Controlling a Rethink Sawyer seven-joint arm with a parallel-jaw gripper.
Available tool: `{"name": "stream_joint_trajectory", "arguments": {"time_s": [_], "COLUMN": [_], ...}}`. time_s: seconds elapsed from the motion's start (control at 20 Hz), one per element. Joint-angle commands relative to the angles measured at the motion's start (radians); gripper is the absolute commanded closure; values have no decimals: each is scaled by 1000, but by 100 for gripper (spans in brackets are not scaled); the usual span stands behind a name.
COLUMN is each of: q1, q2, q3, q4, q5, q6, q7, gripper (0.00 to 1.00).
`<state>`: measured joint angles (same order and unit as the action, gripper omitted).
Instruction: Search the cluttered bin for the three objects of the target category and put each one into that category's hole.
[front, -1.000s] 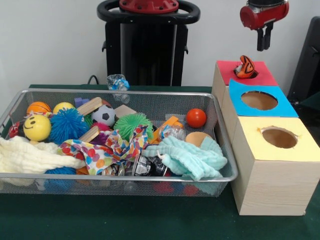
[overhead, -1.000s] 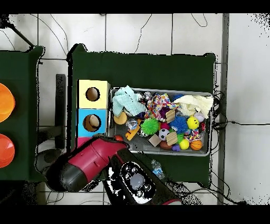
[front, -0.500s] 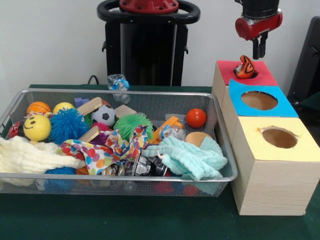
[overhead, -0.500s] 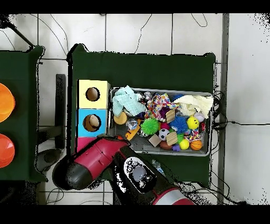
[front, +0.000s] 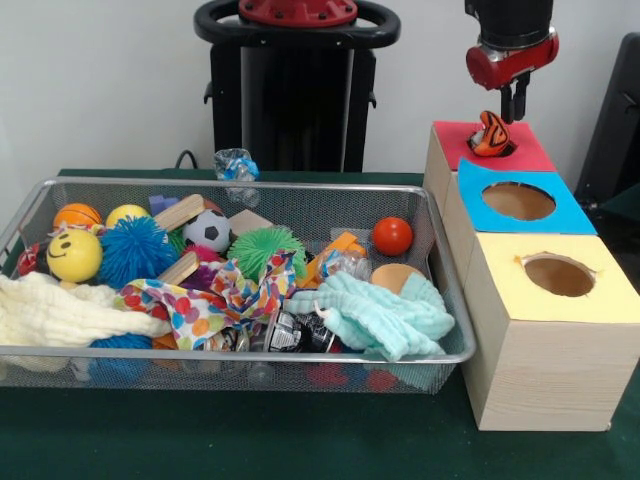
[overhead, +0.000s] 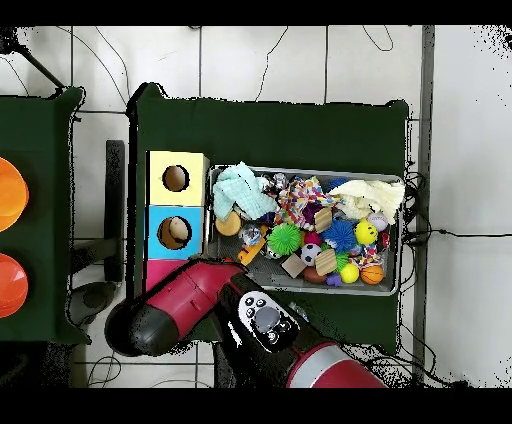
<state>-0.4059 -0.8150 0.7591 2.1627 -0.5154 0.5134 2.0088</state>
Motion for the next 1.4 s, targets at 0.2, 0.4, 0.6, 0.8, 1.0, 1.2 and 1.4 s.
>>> {"name": "stream_joint_trajectory", "arguments": {"time_s": [0.2, 0.4, 0.6, 0.8, 1.0, 1.2, 1.4], "q1": [-40, -37, -16, 24, 55, 44, 23], "q2": [48, 43, 39, 72, 117, 144, 154], "q3": [-36, -40, -63, -115, -164, -163, -152], "q4": [-87, -86, -91, -115, -141, -147, -136], "q5": [-61, -66, -90, -141, -181, -165, -92], "q6": [-37, -42, -64, -123, -185, -185, -111], "q7": [-33, -27, -8, 32, 55, 38, 37], "gripper": [100, 100, 100, 100, 100, 100, 100]}}
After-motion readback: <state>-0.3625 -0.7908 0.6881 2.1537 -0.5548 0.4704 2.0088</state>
